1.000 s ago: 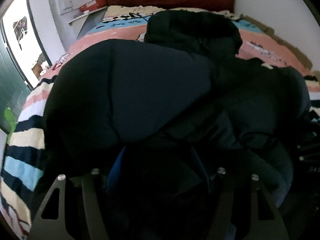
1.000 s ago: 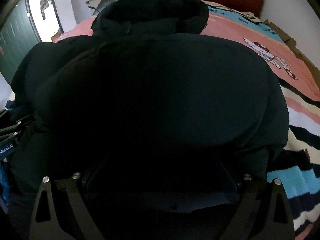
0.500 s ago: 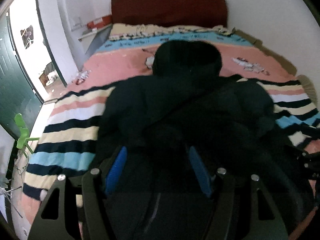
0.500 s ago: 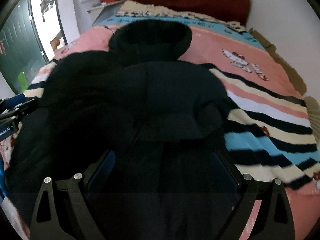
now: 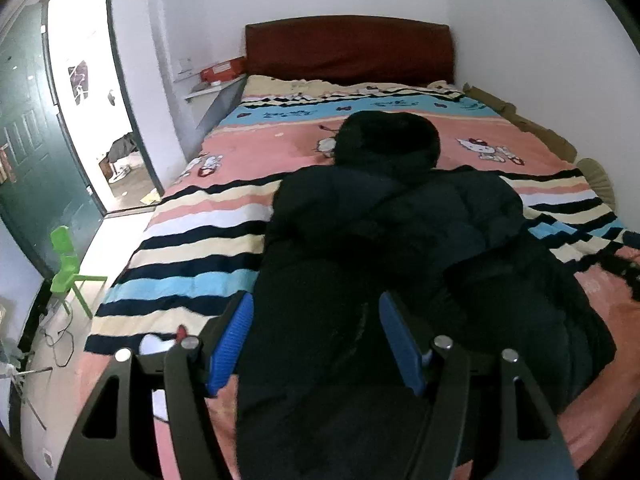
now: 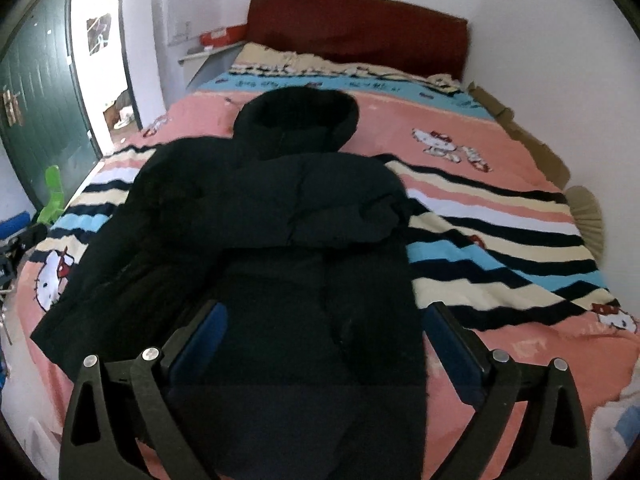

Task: Fold large clothes

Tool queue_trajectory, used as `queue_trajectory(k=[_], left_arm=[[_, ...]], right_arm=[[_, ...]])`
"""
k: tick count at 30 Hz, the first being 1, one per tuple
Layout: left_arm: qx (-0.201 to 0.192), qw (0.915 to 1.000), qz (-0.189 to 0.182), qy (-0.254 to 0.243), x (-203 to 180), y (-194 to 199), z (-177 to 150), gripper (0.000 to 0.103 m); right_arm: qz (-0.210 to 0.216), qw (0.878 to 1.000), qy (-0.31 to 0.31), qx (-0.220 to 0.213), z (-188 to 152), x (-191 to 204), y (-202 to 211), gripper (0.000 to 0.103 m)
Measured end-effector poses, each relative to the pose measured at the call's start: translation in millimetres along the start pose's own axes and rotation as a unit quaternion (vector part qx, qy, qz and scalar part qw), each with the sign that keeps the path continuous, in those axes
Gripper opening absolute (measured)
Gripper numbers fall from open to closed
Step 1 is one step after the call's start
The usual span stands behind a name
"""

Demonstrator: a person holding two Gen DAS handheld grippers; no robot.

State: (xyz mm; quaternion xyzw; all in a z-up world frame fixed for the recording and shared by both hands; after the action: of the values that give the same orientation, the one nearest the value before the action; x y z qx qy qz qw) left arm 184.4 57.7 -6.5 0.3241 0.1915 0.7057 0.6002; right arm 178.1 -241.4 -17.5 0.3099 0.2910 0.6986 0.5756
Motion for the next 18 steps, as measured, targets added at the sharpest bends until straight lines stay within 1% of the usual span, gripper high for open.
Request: queue_trajectory(k=[4, 9, 14, 18], left_arm=[[0.001, 0.9999, 0.003, 0.015, 21.0, 3.8, 6.0, 0.064], [0.017, 0.9992, -0.007, 0.036, 34.0, -7.0, 20.9, 0.064], [0.013, 0.9992, -0.015, 0.033, 32.0, -33.9, 58.3, 0.064], [0.017, 0.9988, -0.025, 0.038, 27.3, -66.0, 96.6, 0.064]], right_arm=[[-0.004, 1.000, -0.007, -0.019, 5.4, -8.6, 19.5, 0.101], [-0.009, 1.000, -0.009, -0.029, 22.7, -24.3, 21.4, 0.102], [-0.009, 0.999, -0.005, -0.033, 52.6, -42.1, 5.2, 0.102], [-0.011, 0.999, -0.002, -0.036, 90.5, -59.8, -14.4, 0.102]])
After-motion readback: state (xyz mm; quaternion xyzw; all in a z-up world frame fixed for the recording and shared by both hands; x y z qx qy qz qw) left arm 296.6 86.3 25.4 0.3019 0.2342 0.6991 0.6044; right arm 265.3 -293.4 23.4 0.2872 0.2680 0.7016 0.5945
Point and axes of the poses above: each gripper's, at about its wrist camera, not at the fingertips, and y roughly against the way its jaws point, x to its left, z to its top, the point moved 10 cm from there along -y, roughly the way its jaws point, and after that the axes turned 14 degrees about z, right-handed, at the moved point
